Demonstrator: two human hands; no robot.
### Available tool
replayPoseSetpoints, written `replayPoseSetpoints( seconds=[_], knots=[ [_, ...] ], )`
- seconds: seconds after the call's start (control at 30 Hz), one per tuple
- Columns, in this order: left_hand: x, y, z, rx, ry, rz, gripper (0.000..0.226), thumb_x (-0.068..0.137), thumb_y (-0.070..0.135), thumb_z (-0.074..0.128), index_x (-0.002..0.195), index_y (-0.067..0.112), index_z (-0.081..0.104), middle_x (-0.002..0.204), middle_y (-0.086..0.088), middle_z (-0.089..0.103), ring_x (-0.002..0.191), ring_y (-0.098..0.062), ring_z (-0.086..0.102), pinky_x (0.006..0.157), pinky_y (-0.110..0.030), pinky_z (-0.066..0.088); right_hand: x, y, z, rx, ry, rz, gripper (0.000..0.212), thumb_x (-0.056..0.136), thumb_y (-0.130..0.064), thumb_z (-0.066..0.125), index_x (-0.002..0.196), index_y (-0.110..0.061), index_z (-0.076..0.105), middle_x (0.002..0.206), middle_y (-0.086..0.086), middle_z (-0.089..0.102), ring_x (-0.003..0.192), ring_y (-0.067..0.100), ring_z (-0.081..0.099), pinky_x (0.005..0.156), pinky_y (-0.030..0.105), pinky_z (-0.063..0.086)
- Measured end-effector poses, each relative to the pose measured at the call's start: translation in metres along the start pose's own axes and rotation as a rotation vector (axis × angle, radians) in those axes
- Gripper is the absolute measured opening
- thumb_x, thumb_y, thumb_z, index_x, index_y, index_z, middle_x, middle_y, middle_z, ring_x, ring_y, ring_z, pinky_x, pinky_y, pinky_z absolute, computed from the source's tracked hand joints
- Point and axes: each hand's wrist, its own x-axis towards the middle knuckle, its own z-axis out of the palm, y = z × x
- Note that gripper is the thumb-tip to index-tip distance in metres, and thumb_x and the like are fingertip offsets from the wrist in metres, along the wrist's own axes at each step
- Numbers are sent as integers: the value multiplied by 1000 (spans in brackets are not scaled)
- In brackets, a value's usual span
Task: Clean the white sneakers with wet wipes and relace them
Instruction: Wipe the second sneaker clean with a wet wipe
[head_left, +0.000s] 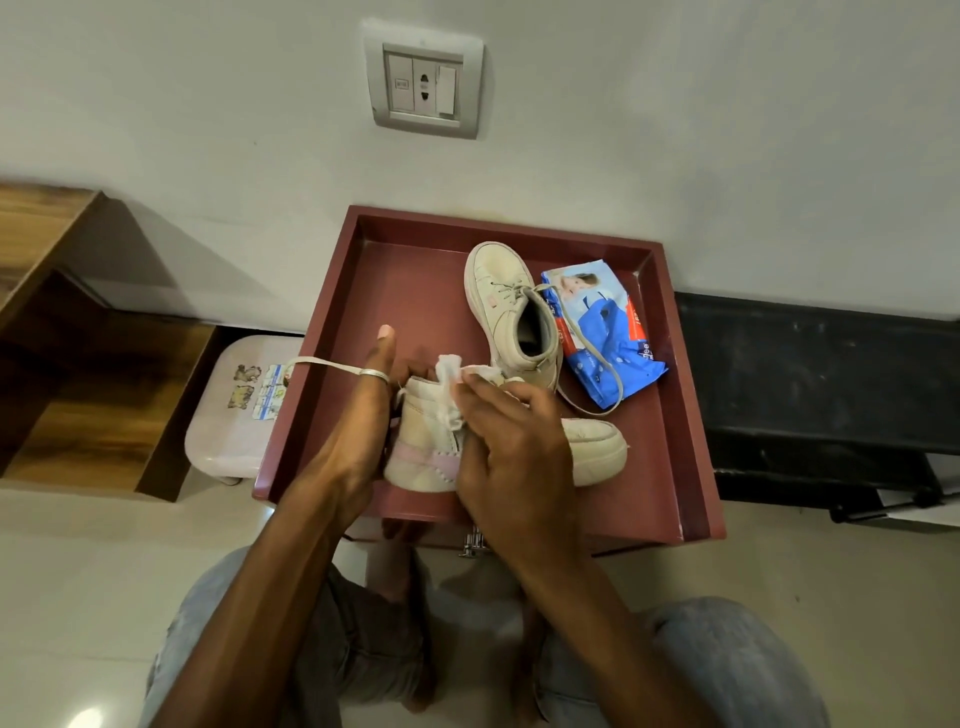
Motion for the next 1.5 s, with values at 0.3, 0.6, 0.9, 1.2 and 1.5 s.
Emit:
replayPoseSetpoints(
  seconds=[0.3, 0.6, 0.9, 1.2, 1.5],
  knots=[
    [-2, -1, 1, 28, -2, 7, 76, 96, 75, 21, 82, 30, 80, 98, -4, 80, 94, -23, 77, 87, -45, 56, 3, 11, -3, -8, 8, 66, 38, 83, 4, 63, 119, -9, 70, 119, 1, 71, 104, 23, 60, 87, 29, 53],
    [0, -2, 2, 5, 7, 11, 72, 96, 75, 25, 82, 33, 81, 97, -1, 80, 93, -21, 76, 90, -46, 56, 2, 9, -3, -49, 9, 85, 39, 82, 6, 64, 118, -8, 71, 119, 2, 71, 103, 24, 60, 84, 33, 56],
    [-1, -1, 2, 1, 11, 3, 72, 97, 74, 24, 93, 28, 79, 99, -1, 80, 93, -21, 77, 82, -41, 56, 2, 22, -10, -71, -44, 35, 44, 74, 14, 66, 113, -6, 72, 116, 5, 72, 102, 27, 63, 86, 33, 56],
    [-1, -2, 1, -109, -37, -20, 73, 96, 69, 34, 72, 21, 83, 90, -8, 79, 80, -17, 76, 80, -31, 60, -16, -33, 13, -105, -180, -239, 33, 90, -5, 50, 117, -2, 69, 123, 9, 67, 122, 27, 53, 105, 33, 44],
    [6, -5, -1, -9, -7, -14, 73, 94, 78, 25, 80, 31, 80, 96, 3, 79, 91, -19, 76, 83, -43, 56, -9, 22, -13, -119, 58, 67, 43, 75, 12, 63, 109, -10, 74, 115, -2, 72, 104, 26, 56, 85, 37, 55]
  ],
)
